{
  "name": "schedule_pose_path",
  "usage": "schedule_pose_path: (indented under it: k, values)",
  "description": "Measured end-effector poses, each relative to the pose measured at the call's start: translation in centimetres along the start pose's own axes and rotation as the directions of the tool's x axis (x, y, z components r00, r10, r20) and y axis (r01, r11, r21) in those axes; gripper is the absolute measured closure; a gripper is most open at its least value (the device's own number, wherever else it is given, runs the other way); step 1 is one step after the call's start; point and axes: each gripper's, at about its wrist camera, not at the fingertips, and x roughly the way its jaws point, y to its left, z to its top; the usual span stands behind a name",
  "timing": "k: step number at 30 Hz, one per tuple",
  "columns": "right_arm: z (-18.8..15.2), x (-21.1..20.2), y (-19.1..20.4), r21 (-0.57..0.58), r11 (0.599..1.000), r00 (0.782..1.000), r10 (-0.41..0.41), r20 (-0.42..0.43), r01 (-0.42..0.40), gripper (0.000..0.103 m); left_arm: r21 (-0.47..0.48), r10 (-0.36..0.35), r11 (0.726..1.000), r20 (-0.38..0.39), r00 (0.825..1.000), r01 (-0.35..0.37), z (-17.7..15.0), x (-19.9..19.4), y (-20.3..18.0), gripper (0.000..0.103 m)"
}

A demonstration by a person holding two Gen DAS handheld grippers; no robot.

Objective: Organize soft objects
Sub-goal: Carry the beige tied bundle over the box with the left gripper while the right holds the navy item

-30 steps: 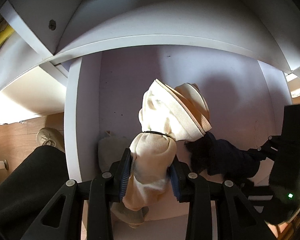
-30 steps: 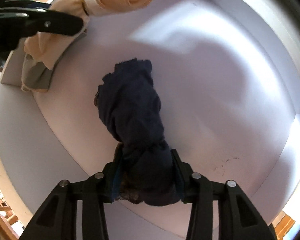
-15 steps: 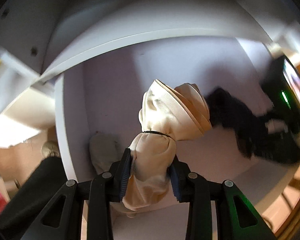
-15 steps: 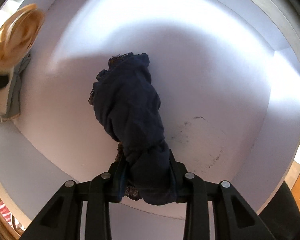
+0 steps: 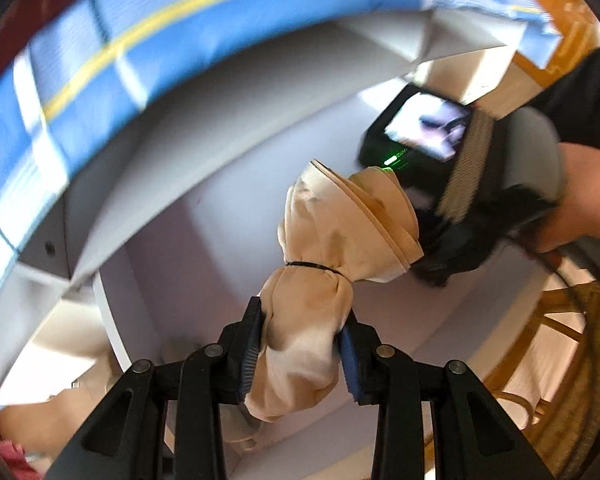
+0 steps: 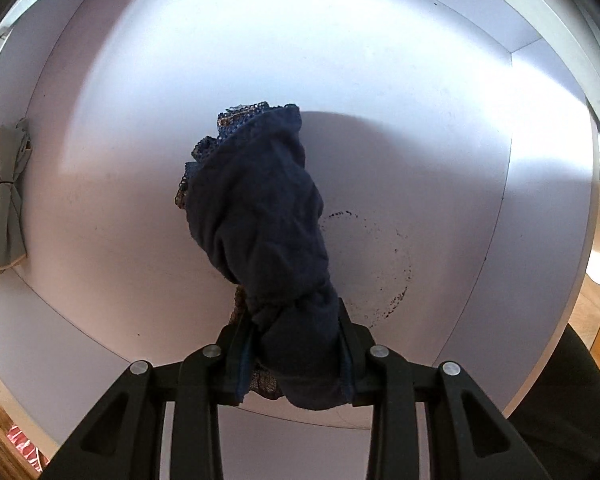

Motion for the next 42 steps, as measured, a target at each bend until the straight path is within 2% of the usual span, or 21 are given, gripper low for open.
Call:
schedule_pose_path:
  k: [6,10,18,26,29,31,34,38,42]
  values:
    - [-0.1,0.5,0.1,0.007,1.000,1.000,0.012,0.005,-0.012,0.070,0.074,-0.001,0.997,0.022,1.000,-0.001,0.2,-1.4,-0.7,0.067]
    - [-0.6,0.4,-1.1,0.006,1.000,1.000,0.017,0.007,-0.017,0.070,0.097,-0.003,0.995,0.057,0.998,-0.003,0.9,-4.5,-1.3,0.068]
    - [-1.6,-0.7,-2.8,0.000,1.000,1.000,0.018,0.015,-0.018,0.070,0.049,-0.046,0.998,0.143,0.989,0.040,1.8,-13.0,0.0,0.069]
    - [-1.5,-1.1,-2.9,-0.001,1.000,1.000,0.017,0.020,-0.017,0.070,-0.050,-0.058,0.996,0.232,0.971,0.071,4.9,-19.9,3.0,0.069]
    - [-1.4,-1.1,-2.9,0.000,1.000,1.000,0.017,0.023,-0.017,0.070,-0.071,-0.035,0.996,0.259,0.965,0.055,6.5,-22.1,4.4,0.069]
    - [-1.4,-1.2,-2.9,0.001,1.000,1.000,0.018,0.024,-0.018,0.070,-0.069,0.004,0.998,0.268,0.963,0.015,7.5,-23.4,5.4,0.069]
    - [-1.4,-1.2,-2.9,0.000,1.000,1.000,0.017,0.026,-0.017,0.070,-0.124,0.051,0.992,0.263,0.963,-0.018,9.3,-24.5,7.6,0.069]
    - [-1.4,-1.2,-3.0,0.001,1.000,0.999,0.018,0.031,-0.018,0.070,-0.247,0.087,0.969,0.251,0.964,-0.023,11.1,-25.4,11.4,0.069]
    - [-1.4,-1.2,-3.0,0.003,1.000,0.999,0.018,0.031,-0.018,0.070,-0.342,0.122,0.938,0.193,0.974,-0.050,12.7,-23.9,14.0,0.069]
